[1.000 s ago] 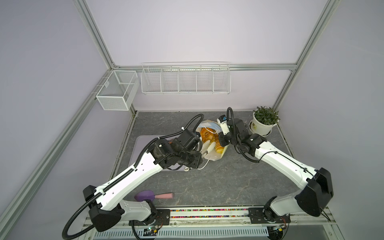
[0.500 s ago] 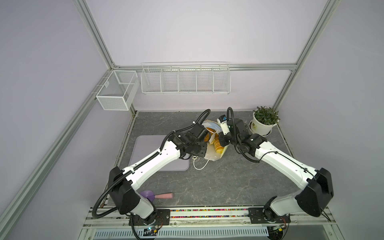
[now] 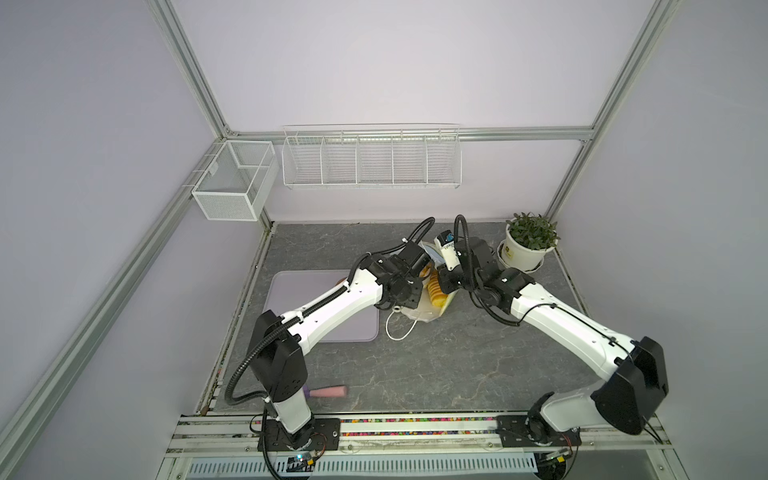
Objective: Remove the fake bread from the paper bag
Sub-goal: 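Insert the tongs into the bag toward the braided ring bread, left gripper, then clamp the braided ring bread with the tongs and lift it out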
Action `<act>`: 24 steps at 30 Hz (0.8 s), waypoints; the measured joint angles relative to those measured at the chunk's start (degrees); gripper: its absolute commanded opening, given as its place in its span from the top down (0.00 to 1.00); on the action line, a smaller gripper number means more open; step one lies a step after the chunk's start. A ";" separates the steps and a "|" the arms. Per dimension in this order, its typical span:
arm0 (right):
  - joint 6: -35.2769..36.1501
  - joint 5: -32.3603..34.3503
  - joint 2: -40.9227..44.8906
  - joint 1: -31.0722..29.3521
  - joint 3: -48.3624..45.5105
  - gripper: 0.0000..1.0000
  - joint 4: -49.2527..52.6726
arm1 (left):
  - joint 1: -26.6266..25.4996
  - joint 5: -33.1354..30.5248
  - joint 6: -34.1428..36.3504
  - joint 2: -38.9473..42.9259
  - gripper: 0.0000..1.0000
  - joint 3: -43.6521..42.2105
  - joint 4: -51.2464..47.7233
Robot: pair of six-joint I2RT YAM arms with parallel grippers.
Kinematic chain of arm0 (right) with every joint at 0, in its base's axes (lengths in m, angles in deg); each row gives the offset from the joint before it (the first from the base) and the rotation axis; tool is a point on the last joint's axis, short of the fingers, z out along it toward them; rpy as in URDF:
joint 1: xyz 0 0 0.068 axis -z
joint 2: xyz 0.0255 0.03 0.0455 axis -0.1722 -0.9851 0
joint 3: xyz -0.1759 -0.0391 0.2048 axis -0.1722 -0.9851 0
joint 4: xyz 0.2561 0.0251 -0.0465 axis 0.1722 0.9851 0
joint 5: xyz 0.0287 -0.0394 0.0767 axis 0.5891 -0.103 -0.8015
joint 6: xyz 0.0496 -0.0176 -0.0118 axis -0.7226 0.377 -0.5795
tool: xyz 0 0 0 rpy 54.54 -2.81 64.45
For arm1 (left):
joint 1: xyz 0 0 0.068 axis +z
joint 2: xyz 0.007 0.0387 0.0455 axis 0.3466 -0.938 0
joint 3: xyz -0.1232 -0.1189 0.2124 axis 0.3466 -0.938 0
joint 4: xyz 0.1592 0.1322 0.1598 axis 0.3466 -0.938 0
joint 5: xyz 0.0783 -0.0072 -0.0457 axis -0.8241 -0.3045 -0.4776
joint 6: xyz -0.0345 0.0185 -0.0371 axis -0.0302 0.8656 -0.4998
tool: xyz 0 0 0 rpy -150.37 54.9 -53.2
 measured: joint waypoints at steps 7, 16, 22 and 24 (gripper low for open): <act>0.20 0.04 0.13 0.00 -0.02 0.93 -0.22 | 0.00 -1.68 0.26 -1.64 0.61 -0.83 0.55; 0.42 0.00 0.13 -0.02 -0.15 0.93 -0.20 | 0.00 -0.33 1.09 0.11 0.73 -3.63 2.10; 0.44 0.02 0.13 -0.13 -0.15 0.93 -0.17 | -0.72 1.33 1.31 5.90 0.73 -5.86 2.08; 0.44 0.02 0.13 -0.13 -0.15 0.93 -0.15 | -1.38 2.21 1.33 8.02 0.73 -6.58 2.10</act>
